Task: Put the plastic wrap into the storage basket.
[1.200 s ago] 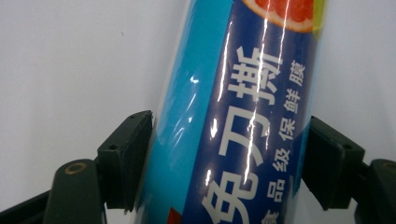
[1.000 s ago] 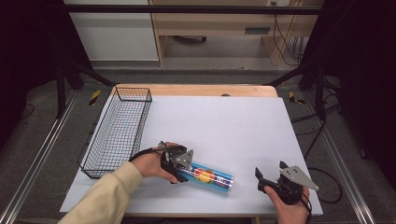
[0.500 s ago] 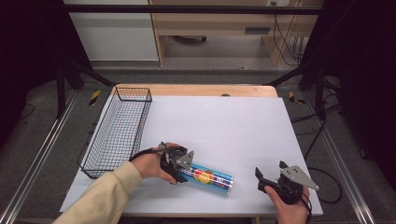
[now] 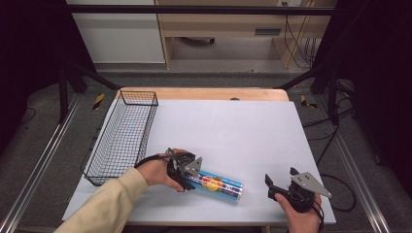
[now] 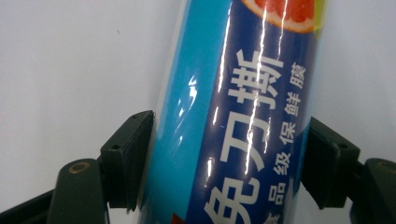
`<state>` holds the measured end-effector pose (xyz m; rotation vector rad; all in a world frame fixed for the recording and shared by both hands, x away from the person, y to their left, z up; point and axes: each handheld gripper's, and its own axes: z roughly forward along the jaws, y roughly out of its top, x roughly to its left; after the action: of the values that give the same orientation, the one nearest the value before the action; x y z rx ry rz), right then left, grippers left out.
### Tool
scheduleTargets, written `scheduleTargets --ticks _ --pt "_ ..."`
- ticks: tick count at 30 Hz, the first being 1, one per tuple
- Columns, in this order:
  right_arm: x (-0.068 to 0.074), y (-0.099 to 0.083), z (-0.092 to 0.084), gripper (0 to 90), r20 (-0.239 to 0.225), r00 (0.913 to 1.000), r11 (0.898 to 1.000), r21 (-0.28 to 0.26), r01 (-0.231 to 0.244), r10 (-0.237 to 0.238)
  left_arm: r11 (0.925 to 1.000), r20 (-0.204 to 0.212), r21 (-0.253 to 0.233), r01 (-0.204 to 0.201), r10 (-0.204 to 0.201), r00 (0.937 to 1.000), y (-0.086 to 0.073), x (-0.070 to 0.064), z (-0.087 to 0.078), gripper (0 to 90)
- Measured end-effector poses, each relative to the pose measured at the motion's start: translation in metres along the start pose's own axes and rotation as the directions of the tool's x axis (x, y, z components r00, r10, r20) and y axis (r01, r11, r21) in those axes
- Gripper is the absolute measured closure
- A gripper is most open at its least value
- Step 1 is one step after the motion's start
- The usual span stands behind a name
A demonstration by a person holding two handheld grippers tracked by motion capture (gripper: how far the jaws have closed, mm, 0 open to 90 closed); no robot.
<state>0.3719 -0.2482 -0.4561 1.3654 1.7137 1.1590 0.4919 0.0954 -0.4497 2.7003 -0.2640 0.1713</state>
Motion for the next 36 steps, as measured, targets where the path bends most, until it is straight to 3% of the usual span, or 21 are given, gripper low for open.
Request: scheduleTargets --ticks 8,16,24,36 --pt "0.0 0.0 0.0 10.4 -0.006 1.0 1.0 -0.003 -0.001 0.001 0.9992 0.017 0.007 0.04 -0.04 0.9991 0.005 -0.004 -0.001 28.2" --pt "0.0 0.001 0.0 10.7 -0.009 1.0 1.0 -0.007 -0.003 0.002 0.9958 0.025 -0.03 0.086 -0.086 0.996 0.004 -0.011 -0.002 30.0" --pt "0.0 0.001 0.0 10.8 -0.009 0.9999 1.0 -0.009 -0.008 0.008 0.9957 0.022 -0.027 0.089 -0.088 0.9958 0.008 -0.016 -0.005 30.7" --pt "-0.003 0.001 -0.002 11.0 0.005 0.9997 1.0 -0.018 -0.025 0.025 0.9896 0.007 -0.094 0.109 -0.109 0.994 0.017 -0.022 -0.023 31.1"
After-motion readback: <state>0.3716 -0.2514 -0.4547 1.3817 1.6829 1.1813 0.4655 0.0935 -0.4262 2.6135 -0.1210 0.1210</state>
